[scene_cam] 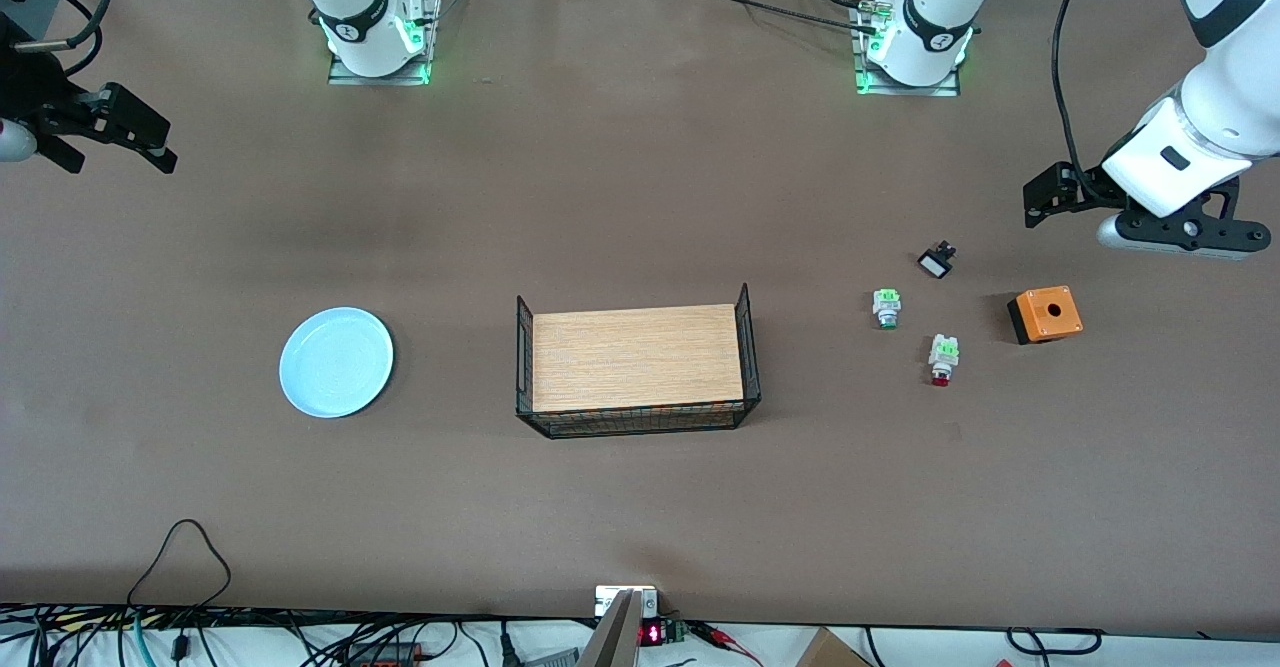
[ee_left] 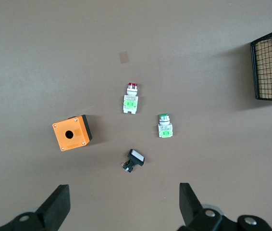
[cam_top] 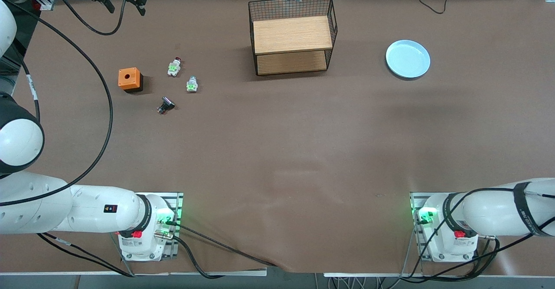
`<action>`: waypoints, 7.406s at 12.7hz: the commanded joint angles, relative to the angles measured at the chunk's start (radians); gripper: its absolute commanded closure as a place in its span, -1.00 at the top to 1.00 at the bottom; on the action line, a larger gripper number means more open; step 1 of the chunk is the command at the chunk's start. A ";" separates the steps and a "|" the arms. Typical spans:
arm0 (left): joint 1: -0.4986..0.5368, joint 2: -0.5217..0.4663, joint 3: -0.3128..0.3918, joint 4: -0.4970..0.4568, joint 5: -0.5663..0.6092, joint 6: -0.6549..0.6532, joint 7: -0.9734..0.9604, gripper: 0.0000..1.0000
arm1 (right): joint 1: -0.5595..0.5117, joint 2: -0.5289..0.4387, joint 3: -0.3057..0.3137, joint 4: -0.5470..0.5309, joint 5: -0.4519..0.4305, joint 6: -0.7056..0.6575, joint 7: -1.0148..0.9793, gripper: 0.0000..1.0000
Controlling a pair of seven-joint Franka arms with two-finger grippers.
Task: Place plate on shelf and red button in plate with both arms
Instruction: 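Move the right gripper down toward the pale blue plate, then grasp the rim of the pale blue plate with the right gripper, then lift the plate and carry it onto the wooden box, then release the plate with the right gripper while the left gripper reaches the red button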
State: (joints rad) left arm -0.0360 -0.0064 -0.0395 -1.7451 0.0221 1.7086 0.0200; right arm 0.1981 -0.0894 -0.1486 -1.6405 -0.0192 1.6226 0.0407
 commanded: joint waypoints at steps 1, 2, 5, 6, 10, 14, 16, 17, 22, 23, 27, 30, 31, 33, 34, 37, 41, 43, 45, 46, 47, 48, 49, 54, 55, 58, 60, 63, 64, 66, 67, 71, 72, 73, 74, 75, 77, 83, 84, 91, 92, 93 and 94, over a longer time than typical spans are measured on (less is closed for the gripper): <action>-0.005 -0.001 0.004 0.019 -0.007 -0.024 -0.002 1.00 | -0.005 0.014 0.000 0.031 0.004 -0.033 0.013 1.00; -0.005 -0.001 0.004 0.019 -0.007 -0.024 -0.002 1.00 | -0.003 0.025 0.000 0.034 0.004 -0.032 0.011 1.00; -0.005 -0.001 0.004 0.019 -0.007 -0.024 -0.002 1.00 | 0.011 0.022 0.004 0.005 -0.001 -0.040 0.028 1.00; -0.005 -0.001 0.004 0.019 -0.007 -0.024 -0.002 1.00 | 0.007 0.026 0.003 0.004 -0.001 -0.049 0.028 1.00; -0.005 -0.001 0.004 0.019 -0.007 -0.024 -0.002 1.00 | 0.026 0.023 0.006 -0.056 -0.002 -0.046 0.002 1.00; -0.005 -0.001 0.004 0.019 -0.007 -0.024 -0.002 1.00 | 0.081 0.072 0.004 -0.126 -0.007 -0.066 -0.039 1.00; -0.004 -0.001 0.004 0.019 -0.007 -0.026 -0.002 1.00 | 0.080 0.127 0.003 -0.134 -0.014 -0.052 -0.108 1.00; -0.004 -0.001 0.004 0.019 -0.007 -0.026 -0.002 1.00 | 0.080 0.160 0.003 -0.136 -0.022 -0.031 -0.184 1.00; -0.004 -0.001 0.004 0.018 -0.007 -0.026 -0.002 1.00 | 0.073 0.194 0.003 -0.339 -0.028 0.263 -0.410 1.00; -0.004 -0.001 0.004 0.019 -0.007 -0.026 -0.002 1.00 | 0.072 0.195 0.001 -0.396 -0.027 0.349 -0.442 1.00; -0.004 -0.001 0.004 0.019 -0.007 -0.026 -0.002 1.00 | 0.076 0.256 0.001 -0.550 -0.027 0.655 -0.542 1.00; -0.004 -0.001 0.004 0.019 -0.007 -0.026 0.000 1.00 | 0.080 0.347 0.001 -0.558 -0.027 0.791 -0.637 1.00; -0.002 -0.001 0.004 0.018 -0.007 -0.027 0.000 1.00 | 0.077 0.380 0.001 -0.562 -0.027 0.847 -0.653 1.00; -0.002 -0.001 0.004 0.019 -0.007 -0.027 0.000 1.00 | 0.076 0.440 0.001 -0.562 -0.027 0.936 -0.691 1.00; -0.002 -0.001 0.004 0.019 -0.007 -0.027 0.000 1.00 | 0.075 0.469 0.001 -0.562 -0.027 0.986 -0.721 1.00; -0.002 -0.001 0.004 0.019 -0.007 -0.030 0.000 1.00 | 0.073 0.514 0.003 -0.574 -0.027 1.085 -0.757 0.82; -0.002 -0.001 0.004 0.019 -0.007 -0.038 0.000 1.00 | 0.073 0.536 0.004 -0.590 -0.027 1.140 -0.789 -0.17; -0.002 -0.003 0.004 0.019 -0.007 -0.038 0.000 1.00 | 0.075 0.536 0.004 -0.590 -0.025 1.140 -0.789 -0.61; -0.002 -0.001 0.004 0.019 -0.007 -0.038 0.000 1.00 | 0.081 0.531 0.004 -0.590 -0.025 1.140 -0.794 -0.83; -0.005 -0.003 0.003 0.021 -0.007 -0.038 0.000 1.00 | 0.087 0.525 0.006 -0.590 -0.027 1.139 -0.806 -0.96; -0.005 -0.003 0.003 0.024 -0.007 -0.038 -0.002 1.00 | 0.099 0.511 0.006 -0.590 -0.025 1.139 -0.815 -1.00; -0.005 0.000 0.003 0.033 -0.007 -0.038 -0.002 1.00 | 0.107 0.493 0.007 -0.587 -0.027 1.136 -0.824 -1.00; -0.005 0.000 0.000 0.033 -0.007 -0.041 -0.002 1.00 | 0.121 0.462 0.014 -0.587 -0.025 1.131 -0.828 -1.00; -0.007 0.006 -0.002 0.042 -0.007 -0.044 -0.002 1.00 | 0.142 0.298 0.069 -0.572 -0.025 1.056 -0.840 -1.00; -0.007 0.006 -0.003 0.044 -0.007 -0.059 -0.009 1.00 | 0.142 0.262 0.089 -0.558 -0.027 1.030 -0.843 -1.00; -0.007 0.010 -0.003 0.047 -0.007 -0.063 -0.009 1.00 | 0.144 0.191 0.174 -0.432 -0.025 0.829 -0.838 -1.00; -0.008 0.011 -0.003 0.050 -0.005 -0.061 -0.005 1.00 | 0.142 0.192 0.234 -0.324 -0.025 0.716 -0.840 -1.00; -0.007 0.011 -0.003 0.050 -0.007 -0.061 -0.002 1.00 | 0.168 0.209 0.308 -0.224 -0.024 0.651 -0.835 -1.00; -0.007 0.013 -0.003 0.050 -0.007 -0.058 -0.002 1.00 | 0.210 0.220 0.308 -0.199 -0.024 0.637 -0.834 -1.00; -0.007 0.011 -0.005 0.055 -0.007 -0.061 -0.002 1.00 | 0.305 0.232 0.307 -0.170 -0.028 0.629 -0.823 -1.00; -0.007 0.013 -0.003 0.055 -0.007 -0.061 -0.002 1.00 | 0.340 0.249 0.307 -0.160 -0.037 0.631 -0.814 -1.00; -0.008 0.016 -0.005 0.064 -0.007 -0.063 -0.003 1.00 | 0.428 0.417 0.307 -0.019 -0.151 0.635 -0.800 -1.00; -0.008 0.017 -0.006 0.068 -0.007 -0.063 -0.003 1.00 | 0.437 0.446 0.307 -0.018 -0.175 0.640 -0.780 -1.00; -0.008 0.017 -0.008 0.069 -0.007 -0.063 -0.003 1.00 | 0.445 0.468 0.307 -0.018 -0.223 0.645 -0.753 -1.00; -0.008 0.017 -0.008 0.069 -0.007 -0.064 -0.003 1.00 | 0.452 0.488 0.307 -0.018 -0.257 0.646 -0.716 -1.00; -0.008 0.017 -0.008 0.069 -0.007 -0.064 -0.005 1.00 | 0.464 0.511 0.307 -0.018 -0.290 0.646 -0.693 -1.00; -0.008 0.017 -0.008 0.069 -0.007 -0.064 -0.006 1.00 | 0.471 0.546 0.307 -0.018 -0.343 0.654 -0.645 -1.00; 0.011 0.130 -0.002 0.062 -0.008 -0.095 -0.011 1.00 | 0.491 0.540 0.307 0.002 -0.360 0.666 -0.630 1.00; 0.013 0.170 0.001 0.061 -0.007 -0.124 -0.006 1.00 | 0.488 0.528 0.307 0.013 -0.358 0.655 -0.633 1.00; 0.045 0.489 0.003 0.026 -0.005 0.315 0.005 1.00 | 0.364 0.407 0.293 0.188 -0.176 0.230 -0.599 1.00; 0.042 0.509 0.003 -0.002 -0.005 0.388 0.005 1.00 | 0.334 0.386 0.293 0.197 -0.171 0.176 -0.576 1.00; 0.038 0.526 0.003 -0.034 -0.005 0.463 0.005 1.00 | 0.295 0.367 0.288 0.205 -0.171 0.143 -0.546 1.00; 0.036 0.539 0.003 -0.066 -0.005 0.523 0.006 1.00 | 0.252 0.349 0.285 0.208 -0.169 0.117 -0.538 1.00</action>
State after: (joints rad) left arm 0.0074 0.5316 -0.0389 -1.7542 0.0221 2.1398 0.0159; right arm 0.5206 0.2883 0.1295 -1.4440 -0.2087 1.7970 -0.5375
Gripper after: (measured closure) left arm 0.000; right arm 0.000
